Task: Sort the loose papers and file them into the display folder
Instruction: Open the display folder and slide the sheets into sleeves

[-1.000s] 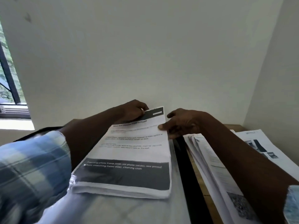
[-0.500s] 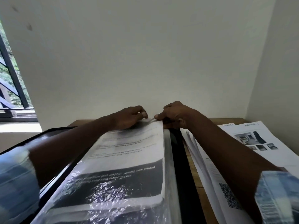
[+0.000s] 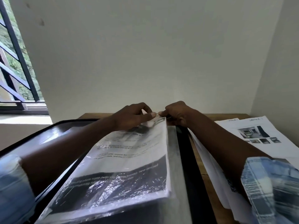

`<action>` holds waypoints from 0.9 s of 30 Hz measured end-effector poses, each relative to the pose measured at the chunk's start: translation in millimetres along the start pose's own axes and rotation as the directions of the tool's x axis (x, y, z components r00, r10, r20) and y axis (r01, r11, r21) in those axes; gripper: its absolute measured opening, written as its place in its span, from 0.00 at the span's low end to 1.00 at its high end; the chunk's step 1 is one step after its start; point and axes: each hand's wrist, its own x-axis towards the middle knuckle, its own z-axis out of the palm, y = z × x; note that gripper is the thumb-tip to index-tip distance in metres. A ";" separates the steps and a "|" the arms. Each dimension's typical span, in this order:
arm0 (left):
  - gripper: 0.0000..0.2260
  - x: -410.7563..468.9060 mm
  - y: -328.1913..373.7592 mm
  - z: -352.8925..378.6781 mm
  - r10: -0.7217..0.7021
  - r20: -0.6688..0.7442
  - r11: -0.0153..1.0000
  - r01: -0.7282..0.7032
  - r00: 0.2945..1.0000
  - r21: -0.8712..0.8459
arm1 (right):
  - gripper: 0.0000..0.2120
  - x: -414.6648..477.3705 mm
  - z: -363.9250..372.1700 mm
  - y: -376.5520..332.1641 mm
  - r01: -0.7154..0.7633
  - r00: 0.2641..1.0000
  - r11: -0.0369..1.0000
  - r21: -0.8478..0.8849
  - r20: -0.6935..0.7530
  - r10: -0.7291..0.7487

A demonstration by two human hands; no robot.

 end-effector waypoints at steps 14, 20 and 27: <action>0.42 -89.8 85.0 11.5 0.017 -0.083 0.923 0.016 0.996 0.384 | 0.29 -41.8 -10.7 -6.2 -0.136 0.895 0.984 -0.119 0.411 0.173; 0.43 -128.4 103.8 -4.5 -0.047 -0.075 0.967 0.064 0.996 0.246 | 0.37 -118.8 -7.7 -23.6 -0.159 0.927 0.930 0.331 0.375 0.025; 0.23 -140.7 84.5 -116.4 -0.157 -0.209 0.973 0.188 0.965 0.135 | 0.17 -172.4 54.6 9.8 0.485 0.875 0.771 -0.413 0.225 -0.429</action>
